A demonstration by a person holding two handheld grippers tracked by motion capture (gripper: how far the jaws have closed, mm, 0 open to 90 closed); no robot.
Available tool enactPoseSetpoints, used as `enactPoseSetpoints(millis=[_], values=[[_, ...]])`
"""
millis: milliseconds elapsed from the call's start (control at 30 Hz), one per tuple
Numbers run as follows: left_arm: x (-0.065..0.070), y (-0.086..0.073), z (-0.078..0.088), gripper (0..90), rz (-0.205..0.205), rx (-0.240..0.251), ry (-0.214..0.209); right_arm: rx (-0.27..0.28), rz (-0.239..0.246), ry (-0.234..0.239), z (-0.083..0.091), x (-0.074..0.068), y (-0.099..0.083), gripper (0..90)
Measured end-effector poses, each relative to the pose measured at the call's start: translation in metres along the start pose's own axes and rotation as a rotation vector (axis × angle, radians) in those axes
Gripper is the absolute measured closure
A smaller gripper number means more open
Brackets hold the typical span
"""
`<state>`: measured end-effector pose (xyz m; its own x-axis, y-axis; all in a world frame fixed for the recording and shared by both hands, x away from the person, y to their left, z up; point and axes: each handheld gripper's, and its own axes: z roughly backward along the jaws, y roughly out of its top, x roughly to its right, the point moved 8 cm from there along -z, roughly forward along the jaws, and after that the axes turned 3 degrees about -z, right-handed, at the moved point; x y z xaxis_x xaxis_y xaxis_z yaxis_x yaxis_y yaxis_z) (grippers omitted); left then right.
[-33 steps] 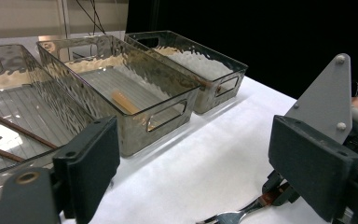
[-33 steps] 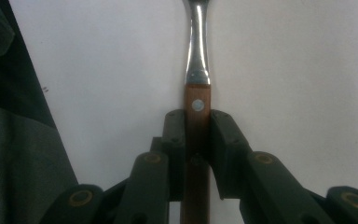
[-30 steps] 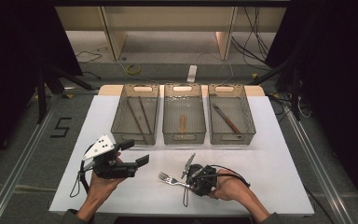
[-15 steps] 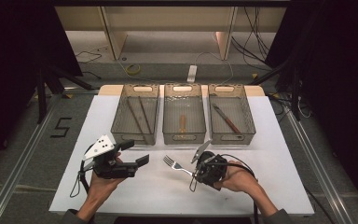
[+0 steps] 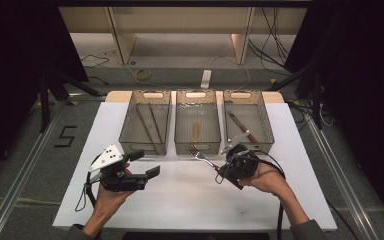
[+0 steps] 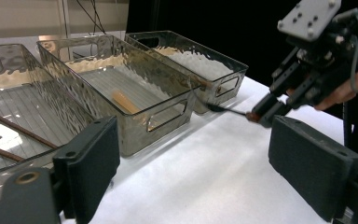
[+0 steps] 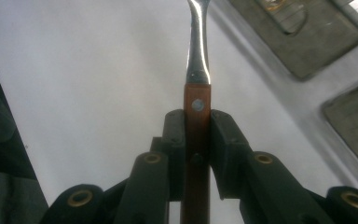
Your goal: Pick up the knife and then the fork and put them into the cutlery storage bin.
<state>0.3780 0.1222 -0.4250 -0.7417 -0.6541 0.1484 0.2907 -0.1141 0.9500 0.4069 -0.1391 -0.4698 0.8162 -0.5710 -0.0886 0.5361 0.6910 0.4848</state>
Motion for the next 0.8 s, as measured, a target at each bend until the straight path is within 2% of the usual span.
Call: enactPoseSetpoints(millis=[433, 800], values=[[-0.001, -0.001, 0.0, 16.2, -0.003, -0.002, 0.004, 0.112, -0.132, -0.078, 0.026, 0.054, 0.014, 77.4], [0.0, 0.0, 0.0, 16.1, -0.004, 0.002, 0.001, 0.156, -0.218, -0.131, 0.043, 0.092, 0.031, 77.4]])
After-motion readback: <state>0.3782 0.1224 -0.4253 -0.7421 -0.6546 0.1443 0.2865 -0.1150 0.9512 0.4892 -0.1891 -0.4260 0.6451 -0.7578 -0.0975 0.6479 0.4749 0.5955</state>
